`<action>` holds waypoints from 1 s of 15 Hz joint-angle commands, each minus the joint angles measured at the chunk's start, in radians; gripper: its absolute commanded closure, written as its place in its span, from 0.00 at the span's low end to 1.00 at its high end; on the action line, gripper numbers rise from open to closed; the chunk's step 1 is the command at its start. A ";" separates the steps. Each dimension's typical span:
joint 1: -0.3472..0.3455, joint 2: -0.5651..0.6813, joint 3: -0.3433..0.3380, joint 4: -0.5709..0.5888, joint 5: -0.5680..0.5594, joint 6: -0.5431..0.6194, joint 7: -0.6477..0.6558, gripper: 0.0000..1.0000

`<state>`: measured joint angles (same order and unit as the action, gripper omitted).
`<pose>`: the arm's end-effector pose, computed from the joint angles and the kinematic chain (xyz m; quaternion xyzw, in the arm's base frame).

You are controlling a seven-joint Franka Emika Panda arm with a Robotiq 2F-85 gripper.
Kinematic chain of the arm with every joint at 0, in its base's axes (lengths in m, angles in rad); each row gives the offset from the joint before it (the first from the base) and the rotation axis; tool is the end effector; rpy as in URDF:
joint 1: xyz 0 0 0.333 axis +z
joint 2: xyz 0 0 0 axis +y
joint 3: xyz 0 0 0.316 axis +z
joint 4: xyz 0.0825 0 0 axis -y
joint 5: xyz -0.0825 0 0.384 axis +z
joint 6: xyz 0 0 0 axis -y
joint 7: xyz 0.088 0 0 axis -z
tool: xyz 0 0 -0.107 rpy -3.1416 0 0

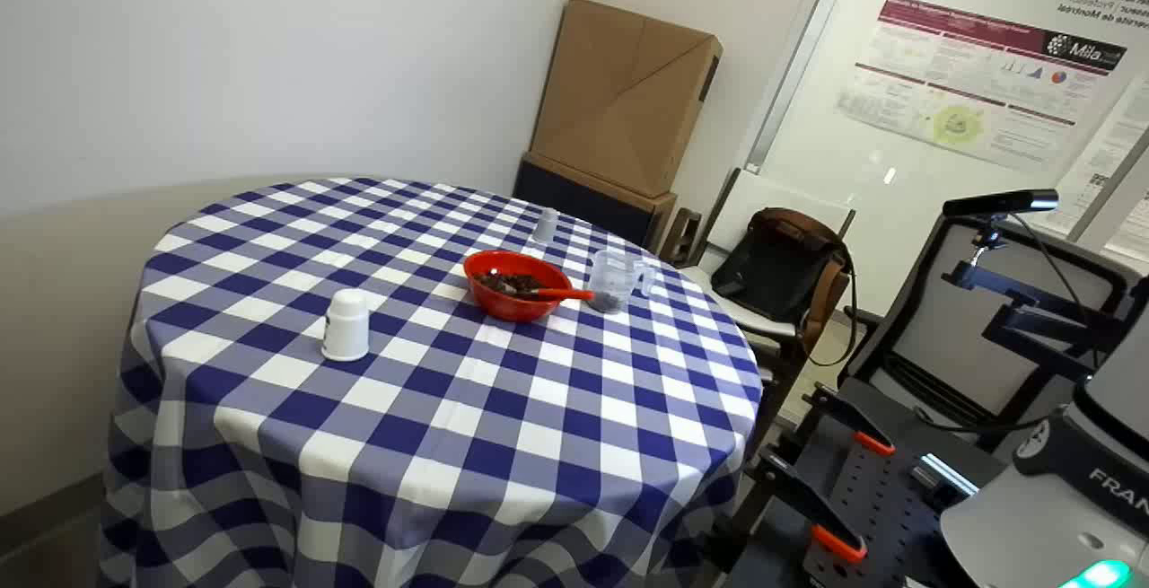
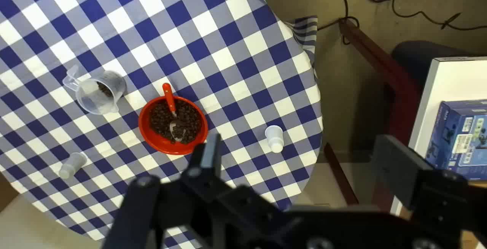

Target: Use the spoon to scoop some of the contents in the red bowl and put them in the colourless cup.

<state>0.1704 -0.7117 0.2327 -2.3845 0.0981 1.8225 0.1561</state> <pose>0.3166 0.1616 0.5682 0.9931 0.0918 0.0731 0.0093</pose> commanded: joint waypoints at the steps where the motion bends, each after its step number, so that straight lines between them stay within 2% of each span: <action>1: 0.002 0.001 -0.001 0.002 -0.001 -0.001 0.001 0.00; 7: 0.002 0.000 -0.001 0.002 -0.001 -0.001 0.001 0.00; 12: -0.051 0.049 0.018 -0.011 -0.061 0.086 0.058 0.00; 15: -0.075 0.115 0.003 -0.014 -0.086 0.126 0.069 0.00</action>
<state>0.1227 -0.6658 0.2378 -2.4054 0.0410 1.9073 0.1967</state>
